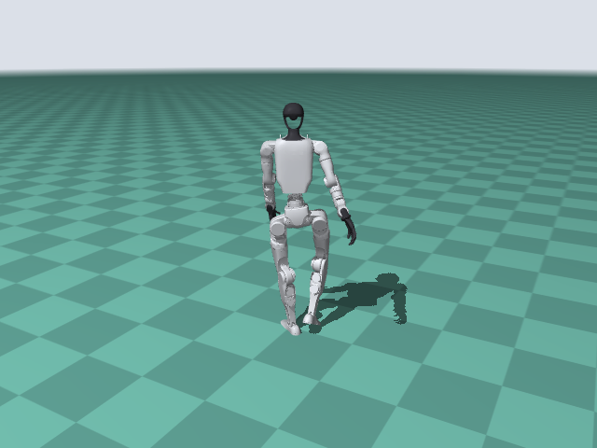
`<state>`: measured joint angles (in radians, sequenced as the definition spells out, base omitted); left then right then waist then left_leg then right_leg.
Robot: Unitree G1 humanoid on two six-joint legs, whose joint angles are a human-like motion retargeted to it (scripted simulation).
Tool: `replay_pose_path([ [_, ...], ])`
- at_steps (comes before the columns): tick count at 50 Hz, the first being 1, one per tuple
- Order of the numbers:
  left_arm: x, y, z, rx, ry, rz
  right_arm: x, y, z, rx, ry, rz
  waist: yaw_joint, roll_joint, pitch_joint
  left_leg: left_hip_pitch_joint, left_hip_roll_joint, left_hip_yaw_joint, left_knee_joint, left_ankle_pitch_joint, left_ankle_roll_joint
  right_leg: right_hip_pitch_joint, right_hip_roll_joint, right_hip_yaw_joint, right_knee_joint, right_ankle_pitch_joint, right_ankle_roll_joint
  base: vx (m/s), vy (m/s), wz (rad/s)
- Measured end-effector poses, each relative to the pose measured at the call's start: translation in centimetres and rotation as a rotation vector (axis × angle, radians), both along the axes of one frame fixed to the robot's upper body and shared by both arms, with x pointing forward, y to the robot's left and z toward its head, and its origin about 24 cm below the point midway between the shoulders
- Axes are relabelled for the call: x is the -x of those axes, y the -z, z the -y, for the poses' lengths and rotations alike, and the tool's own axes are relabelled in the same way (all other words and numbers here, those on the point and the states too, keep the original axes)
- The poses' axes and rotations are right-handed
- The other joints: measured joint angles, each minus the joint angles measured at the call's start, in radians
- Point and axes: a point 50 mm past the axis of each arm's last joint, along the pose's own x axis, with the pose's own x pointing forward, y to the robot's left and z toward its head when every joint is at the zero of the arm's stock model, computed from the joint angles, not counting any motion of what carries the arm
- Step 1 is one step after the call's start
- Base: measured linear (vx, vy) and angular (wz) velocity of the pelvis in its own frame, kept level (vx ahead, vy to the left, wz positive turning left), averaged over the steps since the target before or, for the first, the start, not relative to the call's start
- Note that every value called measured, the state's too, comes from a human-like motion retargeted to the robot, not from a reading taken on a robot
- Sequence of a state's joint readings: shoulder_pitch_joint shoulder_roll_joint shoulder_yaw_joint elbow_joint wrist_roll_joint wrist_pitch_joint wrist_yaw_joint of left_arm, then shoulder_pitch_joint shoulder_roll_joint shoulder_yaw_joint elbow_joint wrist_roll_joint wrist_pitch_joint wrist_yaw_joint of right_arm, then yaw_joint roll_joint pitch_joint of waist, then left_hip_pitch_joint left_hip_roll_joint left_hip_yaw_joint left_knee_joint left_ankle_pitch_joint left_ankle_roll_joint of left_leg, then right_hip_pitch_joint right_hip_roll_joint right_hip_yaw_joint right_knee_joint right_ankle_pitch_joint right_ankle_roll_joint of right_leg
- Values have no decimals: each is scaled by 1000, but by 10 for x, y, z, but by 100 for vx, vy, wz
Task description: Upper body actions
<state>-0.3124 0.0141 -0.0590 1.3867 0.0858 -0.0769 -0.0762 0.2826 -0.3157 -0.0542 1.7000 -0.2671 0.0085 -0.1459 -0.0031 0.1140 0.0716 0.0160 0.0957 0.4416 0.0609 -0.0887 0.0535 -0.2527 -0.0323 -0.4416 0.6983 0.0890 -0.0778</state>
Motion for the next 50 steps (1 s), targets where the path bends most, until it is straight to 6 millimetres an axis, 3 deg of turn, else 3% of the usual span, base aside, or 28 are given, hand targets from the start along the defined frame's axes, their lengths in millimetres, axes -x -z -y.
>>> replay_pose_path([
  [3, 63, 24, -4, 9, -7, -226, -32, 16, -16, -107, -76, 33, 0, -33, -31, 2, -43, 10, 32, -31, -5, 154, 27, 12, -282, 47, 47, 9, -4, -5],
  [4, 88, 30, -8, 20, -38, -311, -50, 23, -23, -150, -121, 62, 4, -48, -33, 4, -57, 17, 58, -47, -9, 208, 30, 13, -364, -10, 56, 13, 2, -9],
  [7, 171, 38, -23, 40, -213, -565, -114, 40, -53, -307, -288, 188, 37, -96, -35, -13, -73, 51, 205, -48, -31, 332, -10, -115, -550, -216, 23, -5, -20, -34],
  [9, 212, 36, -32, 39, -391, -691, -169, 46, -81, -459, -383, 308, 78, -149, -26, -106, -40, 88, 438, 78, -39, 325, -48, -18, -620, -191, 20, -19, -20, -35],
  [10, 225, 33, -36, 37, -485, -735, -201, 44, -96, -551, -422, 381, 94, -168, -16, -194, 10, 87, 606, 156, -37, 320, -64, 14, -655, -164, 32, -39, -31, 16],
  [12, 244, 29, -47, 14, -686, -776, -266, 31, -125, -729, -484, 561, 131, -147, -12, -406, 125, 47, 900, 200, 46, 310, -42, -72, -704, -124, 50, -45, -29, 29],
  [15, 286, 19, -62, -13, -950, -829, -338, -5, -155, -939, -630, 772, 188, -171, 12, -552, 152, 23, 1115, 120, 64, 286, -70, -35, -693, -114, 38, -16, -9, -24],
  [18, 316, 9, -60, -31, -1056, -917, -379, -37, -173, -970, -817, 942, 221, -175, 32, -601, 178, 50, 1210, 67, 85, 282, -81, -9, -669, -125, 24, 2, -4, -32],
  [21, 331, 4, -61, -80, -1069, -962, -393, -50, -184, -906, -911, 1067, 181, -169, 21, -601, 167, 40, 1207, 65, 78, 291, -74, -26, -677, -129, 25, -6, 5, 45],
  [23, 334, 3, -59, -84, -1052, -972, -387, -46, -185, -884, -930, 1080, 156, -159, 1, -560, 145, 34, 1143, 83, 60, 302, -62, -46, -689, -130, 28, 13, 5, 56],
  [25, 331, 5, -56, -58, -1039, -973, -367, -31, -180, -882, -915, 1017, 141, -160, -24, -478, 113, 46, 1024, 109, 38, 312, -60, -59, -690, -137, 31, 25, 5, 41],
  [28, 307, 13, -51, 2, -999, -925, -314, 5, -162, -855, -814, 824, 124, -167, -50, -290, 27, 65, 710, 189, -7, 324, -60, -78, -670, -163, 34, 20, 4, 26],
  [30, 283, 21, -47, 26, -929, -866, -266, 27, -145, -814, -712, 659, 116, -164, -61, -157, -57, 37, 453, 89, -65, 328, -48, -74, -640, -193, 29, 18, 5, 3],
  [32, 252, 29, -37, 60, -801, -796, -210, 43, -121, -731, -578, 476, 109, -133, -63, -18, -107, 37, 200, -37, -50, 342, -13, -78, -589, -233, 22, 27, 16, 1],
  [33, 237, 32, -31, 83, -729, -759, -180, 47, -108, -687, -504, 383, 96, -116, -71, 20, -136, 30, 100, -53, -5, 342, 5, -86, -561, -246, 21, 30, 14, 63],
  [35, 206, 35, -18, 147, -567, -686, -118, 45, -82, -580, -348, 195, -1, -91, -111, 62, -161, -58, -38, -8, 14, 325, 9, -185, -491, -212, 37, 20, 13, 141],
  [38, 120, 33, 2, 249, -309, -474, -65, 32, -52, -390, -102, 59, 0, -50, -87, -1, -88, -45, -38, 13, 2, 188, -45, -205, -239, 20, 74, -22, 13, 3],
  [40, 67, 23, 14, 257, -186, -300, -31, 21, -37, -242, 50, 33, -14, -30, -50, -15, -57, -61, -28, 18, 6, 39, -40, -88, -24, 80, 28, -12, 7, -23],
  [43, -2, -4, 19, 304, -14, -49, 1, 6, -20, -69, 196, 8, -17, -13, 5, 4, -32, -33, -28, 17, 12, -75, -82, -83, 215, -27, -41, -12, 5, -38],
  [45, -27, -17, 17, 279, 21, 57, 8, 1, -12, 22, 204, 5, -55, -8, 17, -3, -12, -28, -17, 11, 8, -115, -92, -106, 285, -59, -70, -12, 1, -25],
  [50, -29, -18, 12, 122, -34, 161, 21, -3, -15, 76, 234, 48, -39, 4, -29, 0, 1, 2, -13, -6, 6, -83, -21, -75, 188, -34, -31, 10, 0, -32],
])
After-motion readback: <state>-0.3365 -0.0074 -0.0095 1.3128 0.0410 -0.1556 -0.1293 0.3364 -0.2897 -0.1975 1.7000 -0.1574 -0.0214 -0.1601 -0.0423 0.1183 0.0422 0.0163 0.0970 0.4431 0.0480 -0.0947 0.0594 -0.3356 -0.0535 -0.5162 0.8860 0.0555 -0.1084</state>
